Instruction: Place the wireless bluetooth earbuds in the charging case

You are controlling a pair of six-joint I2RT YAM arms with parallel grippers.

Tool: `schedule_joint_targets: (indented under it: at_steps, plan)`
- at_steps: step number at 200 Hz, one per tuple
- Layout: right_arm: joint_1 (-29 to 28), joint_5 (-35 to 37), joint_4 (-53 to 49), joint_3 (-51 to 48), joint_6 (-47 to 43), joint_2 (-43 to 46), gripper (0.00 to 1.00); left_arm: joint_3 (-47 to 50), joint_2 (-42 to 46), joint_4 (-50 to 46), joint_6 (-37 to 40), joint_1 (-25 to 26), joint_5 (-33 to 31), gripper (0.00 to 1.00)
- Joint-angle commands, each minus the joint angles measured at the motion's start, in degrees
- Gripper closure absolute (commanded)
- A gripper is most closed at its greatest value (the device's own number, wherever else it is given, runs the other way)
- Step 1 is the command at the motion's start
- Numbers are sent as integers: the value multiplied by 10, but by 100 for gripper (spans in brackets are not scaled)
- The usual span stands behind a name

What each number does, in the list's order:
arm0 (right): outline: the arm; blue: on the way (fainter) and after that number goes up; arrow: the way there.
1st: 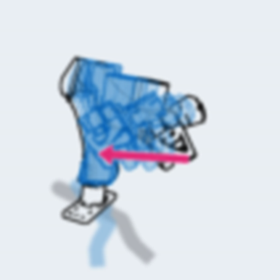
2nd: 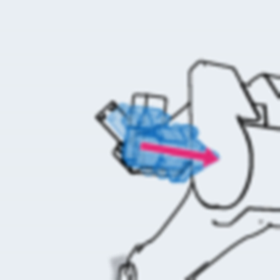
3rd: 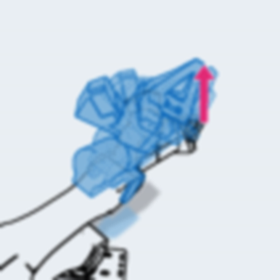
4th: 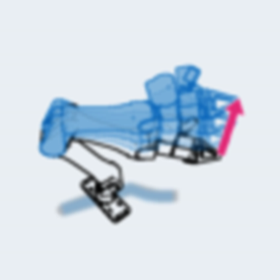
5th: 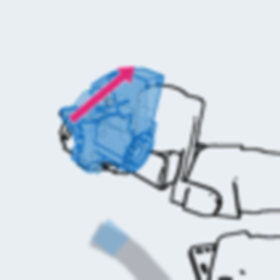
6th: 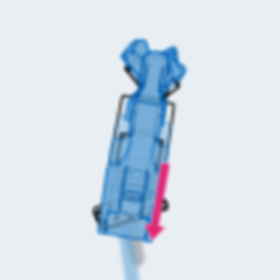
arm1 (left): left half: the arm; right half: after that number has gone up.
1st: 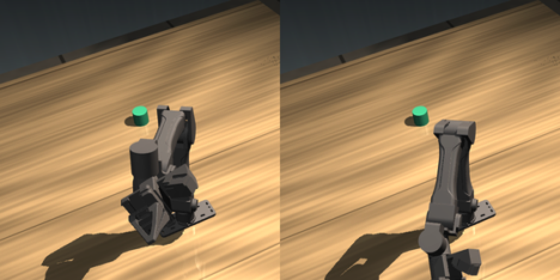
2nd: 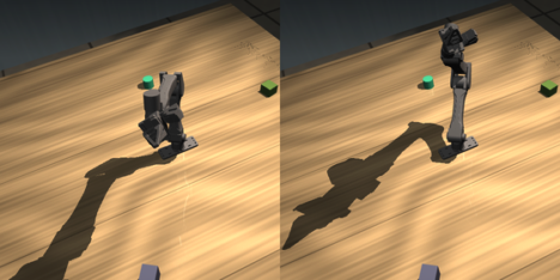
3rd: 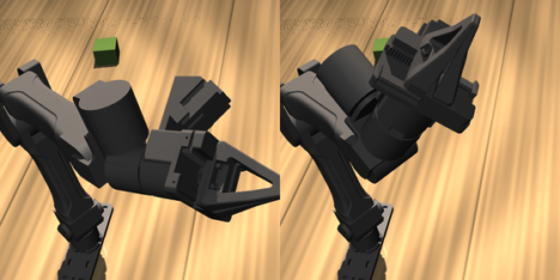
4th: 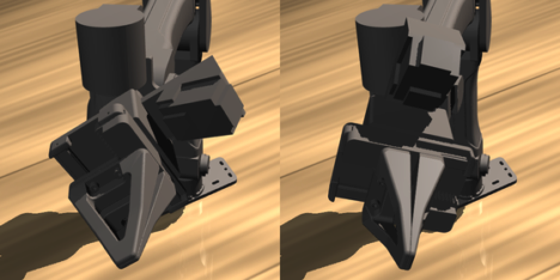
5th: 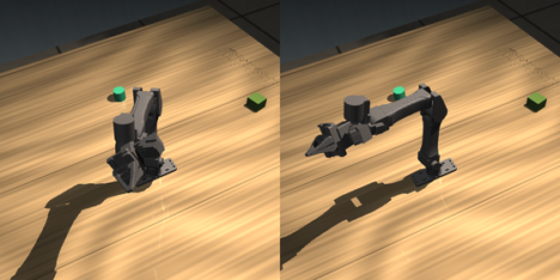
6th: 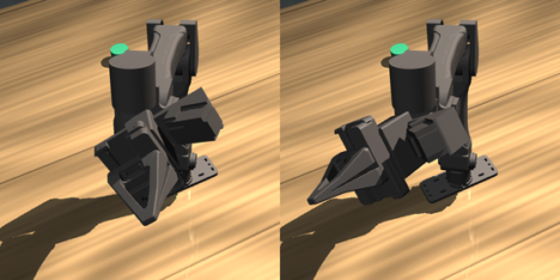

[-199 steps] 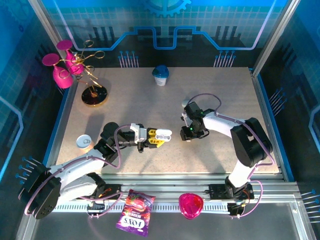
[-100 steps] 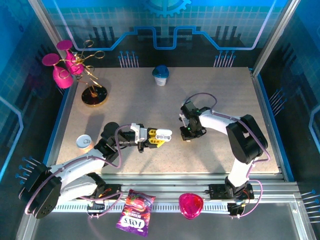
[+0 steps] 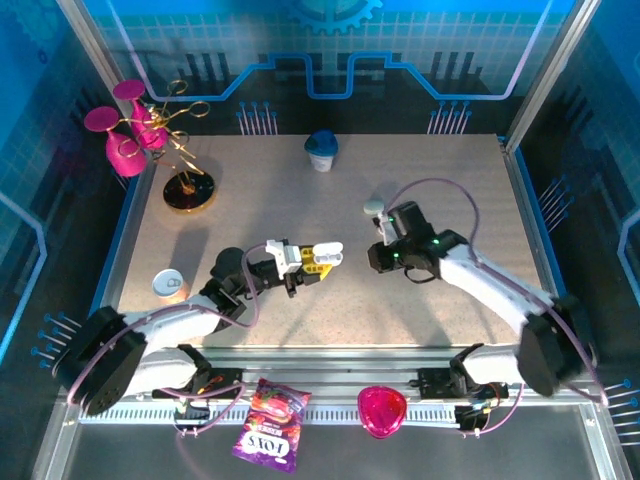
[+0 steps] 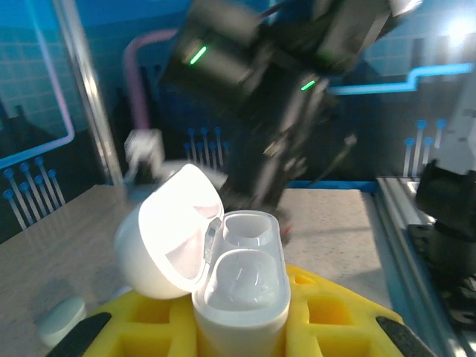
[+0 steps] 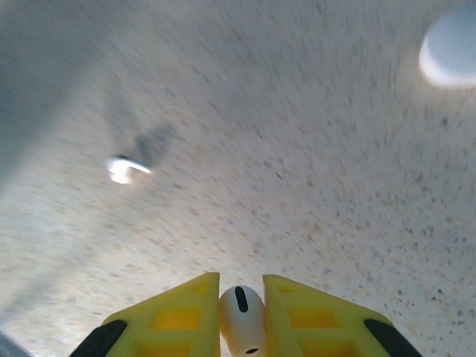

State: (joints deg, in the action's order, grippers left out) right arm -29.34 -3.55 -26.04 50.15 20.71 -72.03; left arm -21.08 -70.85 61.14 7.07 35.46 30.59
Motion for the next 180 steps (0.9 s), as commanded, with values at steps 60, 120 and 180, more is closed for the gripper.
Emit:
schedule_joint_targets:
  at_steps: [60, 120, 180]
  plan:
    - [-77, -40, 306, -101, 98, 249, 87, -33, -122, 188, -34, 63, -157, 88]
    - [-146, -36, 461, -119, 141, 214, 88, -69, -150, 191, 10, 111, -215, 88]
    - [-173, -3, 542, -150, 172, 189, 88, -84, -149, 191, 18, 122, -238, 87]
